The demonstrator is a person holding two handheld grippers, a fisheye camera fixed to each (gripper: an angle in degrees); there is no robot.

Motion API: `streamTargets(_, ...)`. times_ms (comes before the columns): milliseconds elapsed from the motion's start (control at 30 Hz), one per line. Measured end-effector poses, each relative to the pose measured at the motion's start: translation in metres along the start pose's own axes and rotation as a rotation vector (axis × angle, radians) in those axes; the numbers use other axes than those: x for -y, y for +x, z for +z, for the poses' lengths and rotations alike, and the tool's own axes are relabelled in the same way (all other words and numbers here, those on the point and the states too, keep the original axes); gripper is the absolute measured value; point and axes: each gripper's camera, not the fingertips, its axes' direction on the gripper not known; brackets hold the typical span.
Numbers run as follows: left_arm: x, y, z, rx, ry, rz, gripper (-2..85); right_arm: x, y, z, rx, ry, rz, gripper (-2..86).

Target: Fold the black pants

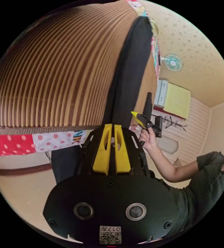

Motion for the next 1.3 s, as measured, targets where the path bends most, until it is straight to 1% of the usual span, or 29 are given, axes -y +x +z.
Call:
streamTargets(33,-0.004,-0.007,0.004,-0.047,0.024,-0.038,0.4,0.002,-0.007,0.003,-0.028,0.009,-0.012,2.1)
streamTargets(67,-0.007,-0.007,0.005,-0.056,0.033,-0.041,0.4,0.001,-0.015,0.003,-0.062,0.015,-0.039,2.1)
streamTargets(100,-0.011,0.000,0.005,-0.046,0.035,-0.006,0.6,-0.001,-0.020,0.003,-0.077,0.019,-0.057,2.1)
streamTargets(167,-0.017,0.017,0.006,0.022,0.013,0.062,1.2,-0.009,-0.031,0.002,-0.103,0.007,-0.116,2.4)
streamTargets(233,-0.021,0.040,0.003,0.146,-0.001,0.086,3.4,-0.010,-0.029,0.005,-0.106,-0.042,-0.113,2.9)
streamTargets(267,-0.021,0.047,0.000,0.170,0.013,0.097,4.1,-0.009,-0.026,0.002,-0.065,-0.046,-0.109,3.3)
streamTargets(300,-0.021,0.062,-0.006,0.209,0.060,0.123,9.1,-0.007,-0.024,-0.002,-0.038,-0.036,-0.105,3.6)
streamTargets(333,-0.017,0.078,-0.010,0.243,0.111,0.172,12.3,-0.001,-0.019,-0.011,0.008,0.004,-0.086,4.2)
streamTargets(367,-0.014,0.085,-0.011,0.257,0.133,0.203,13.0,0.007,-0.013,-0.021,0.049,0.055,-0.070,5.3)
streamTargets(400,-0.005,0.101,-0.008,0.283,0.166,0.276,14.0,0.013,-0.011,-0.025,0.067,0.074,-0.065,5.8)
streamTargets(433,0.010,0.111,0.002,0.303,0.161,0.337,14.5,0.027,-0.005,-0.028,0.094,0.085,-0.042,7.4)
streamTargets(500,0.039,0.119,0.026,0.334,0.117,0.392,15.2,0.054,0.004,-0.020,0.153,0.024,0.003,9.2)
streamTargets(567,0.061,0.120,0.054,0.417,0.065,0.422,14.4,0.084,-0.001,0.007,0.207,-0.121,0.002,9.2)
streamTargets(600,0.067,0.120,0.066,0.435,0.050,0.407,9.3,0.088,-0.006,0.013,0.208,-0.150,-0.017,8.8)
streamTargets(633,0.067,0.118,0.072,0.414,0.054,0.351,6.3,0.090,-0.016,0.022,0.180,-0.193,-0.056,8.1)
streamTargets(700,0.058,0.118,0.082,0.389,0.035,0.315,5.2,0.082,-0.030,0.033,0.072,-0.266,-0.104,5.9)
streamTargets(767,0.040,0.122,0.096,0.417,-0.017,0.366,5.1,0.054,-0.036,0.025,-0.049,-0.266,-0.144,4.8)
streamTargets(833,0.014,0.117,0.122,0.452,-0.160,0.388,5.1,0.030,-0.030,0.022,-0.084,-0.317,-0.110,4.6)
streamTargets(900,-0.002,0.106,0.130,0.432,-0.235,0.349,5.4,0.004,-0.026,0.024,-0.075,-0.398,-0.099,4.8)
streamTargets(967,-0.010,0.095,0.118,0.384,-0.202,0.288,6.8,-0.023,-0.019,0.017,-0.134,-0.412,-0.091,5.5)
streamTargets(1000,-0.011,0.091,0.103,0.329,-0.126,0.265,8.3,-0.027,-0.016,0.012,-0.143,-0.394,-0.088,5.8)
streamTargets(1033,-0.005,0.087,0.088,0.276,-0.049,0.258,9.9,-0.027,-0.007,-0.001,-0.122,-0.333,-0.078,6.9)
streamTargets(1067,0.000,0.086,0.082,0.257,-0.019,0.258,10.4,-0.021,0.005,-0.015,-0.061,-0.255,-0.056,8.3)
streamTargets(1100,0.016,0.085,0.074,0.237,0.010,0.264,11.5,-0.016,0.012,-0.021,-0.026,-0.217,-0.043,9.1)
streamTargets(1167,0.047,0.088,0.067,0.192,0.018,0.314,11.8,0.015,0.038,-0.038,0.097,-0.099,-0.017,11.7)
streamTargets(1300,0.121,0.106,0.068,0.100,-0.016,0.378,12.5,0.072,0.054,-0.032,0.301,-0.067,-0.065,12.4)
